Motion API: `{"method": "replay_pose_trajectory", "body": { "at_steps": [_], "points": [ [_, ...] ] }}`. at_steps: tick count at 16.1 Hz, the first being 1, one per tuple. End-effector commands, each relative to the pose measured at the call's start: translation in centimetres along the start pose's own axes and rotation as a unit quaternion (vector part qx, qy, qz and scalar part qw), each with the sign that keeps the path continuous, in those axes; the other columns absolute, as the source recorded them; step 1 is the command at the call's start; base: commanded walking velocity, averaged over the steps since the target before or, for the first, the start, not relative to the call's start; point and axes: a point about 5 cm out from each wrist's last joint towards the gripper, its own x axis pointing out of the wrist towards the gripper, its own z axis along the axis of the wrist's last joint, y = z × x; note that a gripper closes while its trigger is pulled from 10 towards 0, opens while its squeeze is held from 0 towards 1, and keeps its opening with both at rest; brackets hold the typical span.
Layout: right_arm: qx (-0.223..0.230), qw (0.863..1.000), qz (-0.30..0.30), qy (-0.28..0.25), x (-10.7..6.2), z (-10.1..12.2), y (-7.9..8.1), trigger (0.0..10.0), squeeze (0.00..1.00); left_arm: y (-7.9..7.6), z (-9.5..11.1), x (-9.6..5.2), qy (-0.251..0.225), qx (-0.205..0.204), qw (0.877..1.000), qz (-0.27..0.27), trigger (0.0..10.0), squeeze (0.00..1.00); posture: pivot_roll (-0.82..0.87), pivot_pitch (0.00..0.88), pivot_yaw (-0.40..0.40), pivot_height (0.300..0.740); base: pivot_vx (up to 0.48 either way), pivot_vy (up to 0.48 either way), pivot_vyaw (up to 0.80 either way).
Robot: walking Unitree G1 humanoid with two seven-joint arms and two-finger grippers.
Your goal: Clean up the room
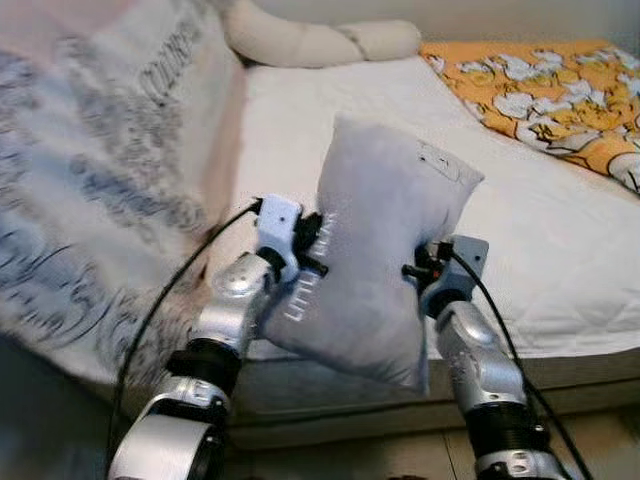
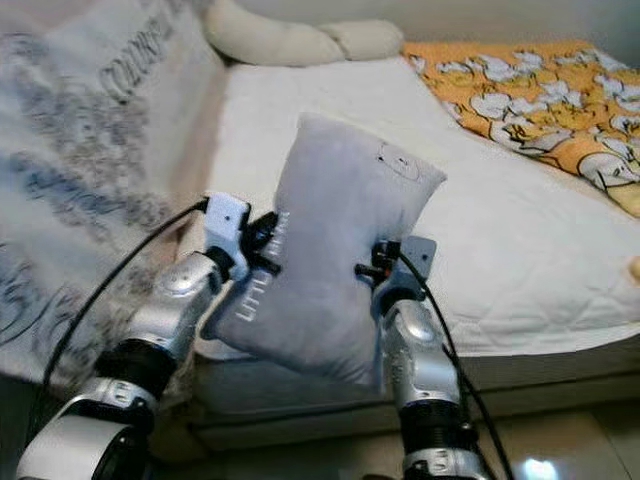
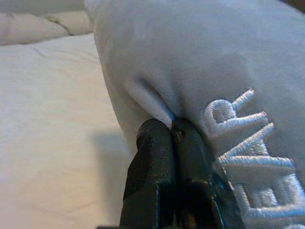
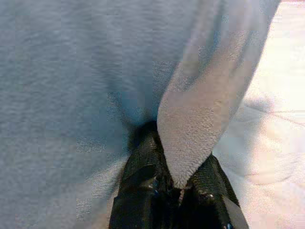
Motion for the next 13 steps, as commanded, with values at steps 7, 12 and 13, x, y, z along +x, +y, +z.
{"method": "replay_pose_trajectory", "body": {
  "at_steps": [7,12,13],
  "points": [
    [-0.035,0.996,0.086,-0.007,1.5,1.4,3.1,10.0,0.00,1.1,1.3,-0.1,-0.018,0.020,1.000,0.010,10.0,0.00,-0.02,0.000,0.020,0.740,0.316,0.000,0.19],
    [-0.031,0.997,0.076,0.008,1.4,0.6,3.2,10.0,0.00,1.5,1.1,-0.5,-0.014,0.025,1.000,0.012,10.0,0.00,0.00,0.000,0.023,0.740,0.316,0.000,0.32],
    [-0.031,0.997,0.076,0.009,1.4,0.5,3.1,10.0,0.00,1.4,1.1,-0.5,-0.013,0.026,1.000,0.010,10.0,0.00,-0.01,0.000,0.026,0.740,0.319,0.000,0.00]
  ]
}}
